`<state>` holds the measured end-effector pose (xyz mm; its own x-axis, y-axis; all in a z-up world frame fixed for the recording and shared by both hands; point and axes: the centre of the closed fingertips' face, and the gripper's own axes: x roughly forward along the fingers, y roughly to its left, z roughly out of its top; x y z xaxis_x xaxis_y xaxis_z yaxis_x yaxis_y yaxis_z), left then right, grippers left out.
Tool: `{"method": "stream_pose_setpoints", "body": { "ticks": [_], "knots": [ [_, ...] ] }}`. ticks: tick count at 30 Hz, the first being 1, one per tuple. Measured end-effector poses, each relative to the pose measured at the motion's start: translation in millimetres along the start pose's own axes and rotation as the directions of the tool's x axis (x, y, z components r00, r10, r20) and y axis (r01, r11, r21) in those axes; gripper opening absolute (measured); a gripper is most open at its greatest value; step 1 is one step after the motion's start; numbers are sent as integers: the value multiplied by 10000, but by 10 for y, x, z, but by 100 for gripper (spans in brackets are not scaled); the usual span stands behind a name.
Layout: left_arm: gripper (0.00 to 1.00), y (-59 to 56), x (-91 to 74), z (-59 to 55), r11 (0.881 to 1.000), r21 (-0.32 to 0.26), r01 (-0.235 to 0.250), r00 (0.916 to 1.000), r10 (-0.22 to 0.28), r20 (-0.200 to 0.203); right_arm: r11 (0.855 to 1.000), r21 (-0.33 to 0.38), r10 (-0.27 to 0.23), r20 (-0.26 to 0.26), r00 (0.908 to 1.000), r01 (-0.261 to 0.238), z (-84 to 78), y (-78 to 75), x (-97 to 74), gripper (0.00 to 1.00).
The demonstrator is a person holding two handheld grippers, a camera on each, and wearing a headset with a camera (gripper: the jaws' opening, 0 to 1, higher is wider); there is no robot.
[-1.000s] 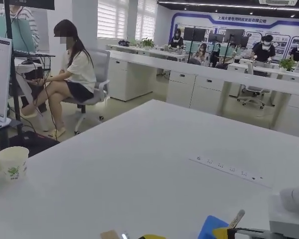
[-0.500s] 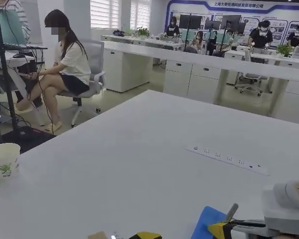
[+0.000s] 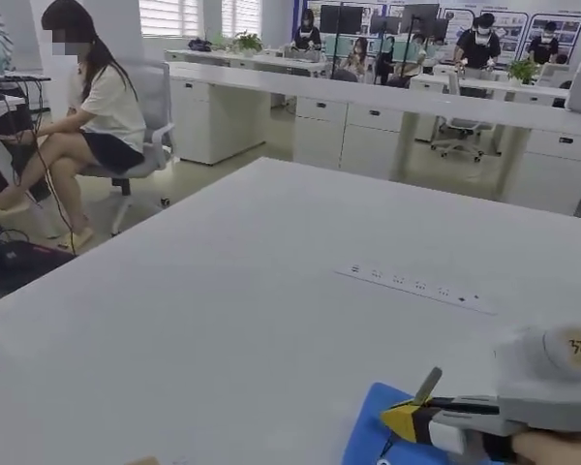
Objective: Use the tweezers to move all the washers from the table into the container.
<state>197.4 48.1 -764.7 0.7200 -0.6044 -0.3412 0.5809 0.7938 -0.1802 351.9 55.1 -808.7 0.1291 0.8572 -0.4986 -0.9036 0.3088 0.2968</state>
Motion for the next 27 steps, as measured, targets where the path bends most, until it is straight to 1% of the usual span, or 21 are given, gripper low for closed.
{"method": "stream_pose_setpoints", "body": {
  "ticks": [1,6,7,10,13,14,16,18,20,21,24,27],
  "knots": [
    [71,-1,-4,-5,10000,-10,34,10000,-34,-35,10000,14,33,149,9999,-33,31,21,-31,4],
    [70,19,-38,-35,9995,-239,217,9996,-221,-161,9999,42,92,464,9989,-94,103,99,-154,4],
    [68,9,-49,-58,9987,-385,320,9991,-330,-273,9999,47,116,529,9985,-119,116,116,-176,4],
    [60,-10,-78,-93,9985,-330,444,9978,-460,-475,9999,-43,165,582,9982,-163,137,198,-260,4],
    [58,-22,-104,-96,9982,-288,517,9969,-533,-584,9993,34,377,698,9968,-380,149,304,-337,4],
    [57,-27,-111,-92,9982,-269,543,9966,-559,-608,9991,-66,432,706,9966,-428,148,358,-371,4],
    [54,-47,-126,-88,9977,-124,664,9946,-672,-791,9981,-293,555,624,9965,-537,133,447,-424,4],
    [50,-61,-130,-76,9972,59,741,9935,-733,-876,9971,-382,676,602,9959,-654,117,511,-467,4],
    [49,-82,-126,-57,9962,182,851,9921,-830,-943,9960,-487,771,525,9956,-746,80,590,-516,4],
    [47,-108,-123,-46,9944,214,1038,9897,-1012,-1013,9951,-539,857,502,9951,-830,63,630,-536,4],
    [41,-160,-108,-9,9900,388,1357,9842,-1303,-1195,9907,-928,1017,154,9947,-998,-28,742,-596,4],
    [35,-235,-78,39,9822,673,1751,9761,-1642,-1426,9834,-1393,1119,-362,9931,-1159,-180,859,-666,4]
  ]
}}
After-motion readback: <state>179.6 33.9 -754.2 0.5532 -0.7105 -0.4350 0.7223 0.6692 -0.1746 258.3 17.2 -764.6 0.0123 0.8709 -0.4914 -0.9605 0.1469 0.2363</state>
